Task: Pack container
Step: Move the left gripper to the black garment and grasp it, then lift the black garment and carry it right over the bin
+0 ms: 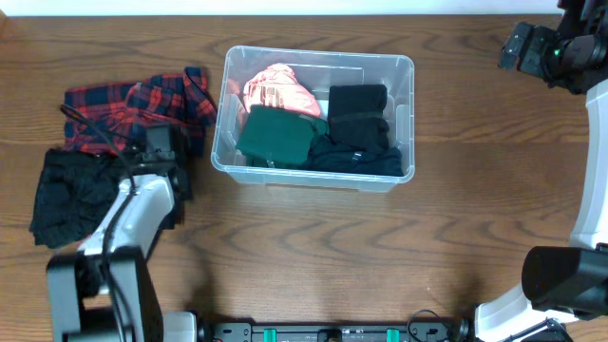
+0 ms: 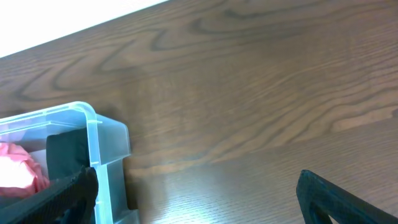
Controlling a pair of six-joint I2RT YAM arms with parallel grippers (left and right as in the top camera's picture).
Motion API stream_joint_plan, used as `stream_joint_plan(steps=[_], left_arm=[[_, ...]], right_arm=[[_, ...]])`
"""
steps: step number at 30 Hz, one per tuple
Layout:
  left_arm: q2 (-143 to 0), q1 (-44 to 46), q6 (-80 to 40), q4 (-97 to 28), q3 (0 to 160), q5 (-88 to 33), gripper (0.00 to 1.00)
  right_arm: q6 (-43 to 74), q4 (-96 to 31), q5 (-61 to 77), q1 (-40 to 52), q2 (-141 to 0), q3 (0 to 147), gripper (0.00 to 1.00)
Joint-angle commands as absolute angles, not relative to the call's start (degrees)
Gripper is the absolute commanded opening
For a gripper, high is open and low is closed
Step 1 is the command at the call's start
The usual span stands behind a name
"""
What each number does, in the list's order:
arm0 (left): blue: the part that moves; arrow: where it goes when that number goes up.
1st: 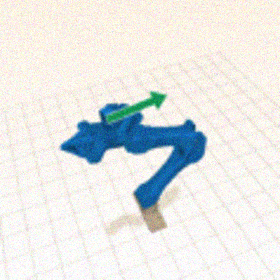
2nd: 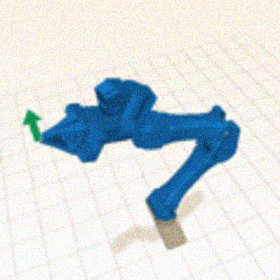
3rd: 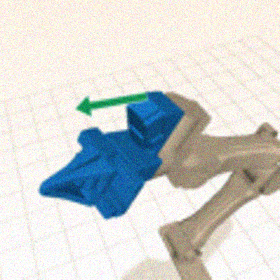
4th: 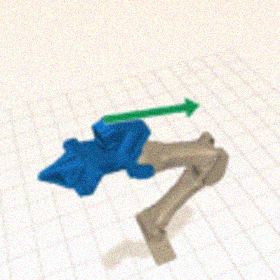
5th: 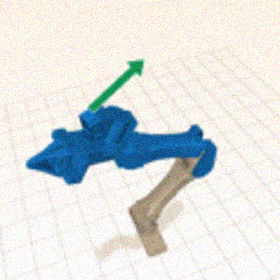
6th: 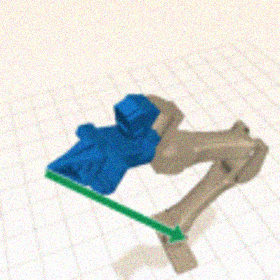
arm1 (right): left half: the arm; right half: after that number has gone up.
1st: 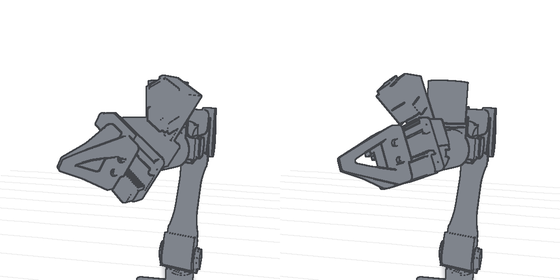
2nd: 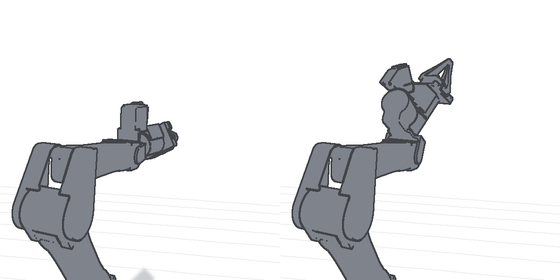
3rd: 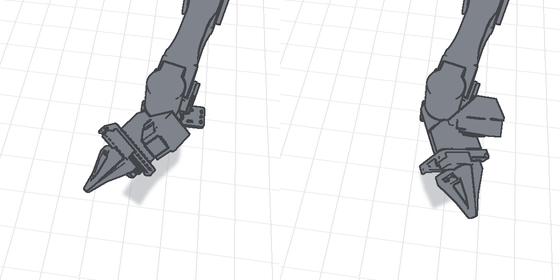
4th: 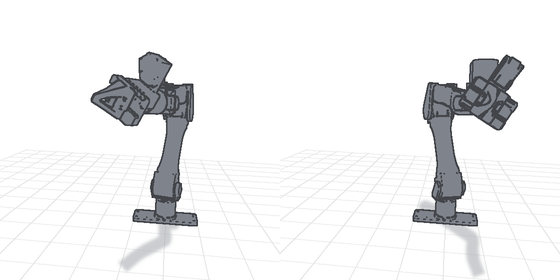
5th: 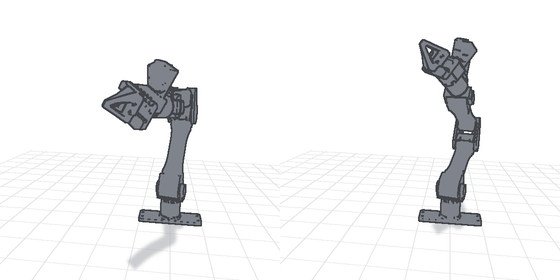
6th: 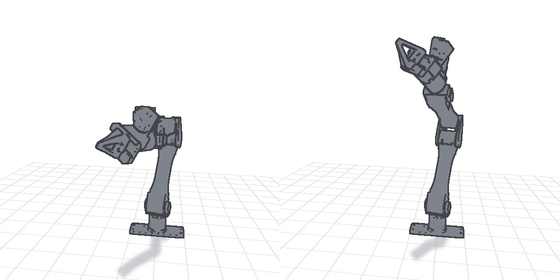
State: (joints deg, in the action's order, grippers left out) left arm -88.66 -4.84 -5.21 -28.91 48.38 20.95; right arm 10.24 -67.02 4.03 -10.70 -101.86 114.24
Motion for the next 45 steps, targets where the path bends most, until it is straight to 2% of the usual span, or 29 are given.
stream_joint_plan(steps=[1, 10, 18, 24, 28, 38, 45], left_arm=[[-82.21, -5.13, -6.98, -36.49, 58.70, 19.90, 0.06], [-78.24, -5.13, -6.85, -63.02, 89.01, 17.41, 0.06], [-79.37, -5.06, -6.02, -72.95, 108.05, 8.27, 0.06], [-81.30, -3.99, -4.73, -74.28, 116.84, -0.03, 0.06], [-82.59, 0.40, -4.10, -73.03, 119.31, -5.39, 0.06], [-86.96, 14.61, -4.14, -66.74, 119.31, -5.13, 0.06], [-89.78, 18.68, -4.36, -66.70, 119.31, -2.04, 0.06]], right_arm=[[10.85, -67.09, 3.86, -10.48, -101.91, 113.95, 0.99], [10.85, -67.09, 3.86, -10.48, -101.91, 113.95, 0.99], [10.85, -67.11, 3.86, -10.48, -101.91, 113.95, 0.99], [10.85, -67.09, 3.86, -10.48, -101.91, 113.95, 0.99], [10.85, -67.09, 3.86, -10.44, -101.91, 113.95, 0.99], [10.85, -67.09, 3.86, -10.48, -101.91, 113.93, 0.99], [10.85, -67.09, 3.86, -10.48, -101.91, 113.95, 0.99]])
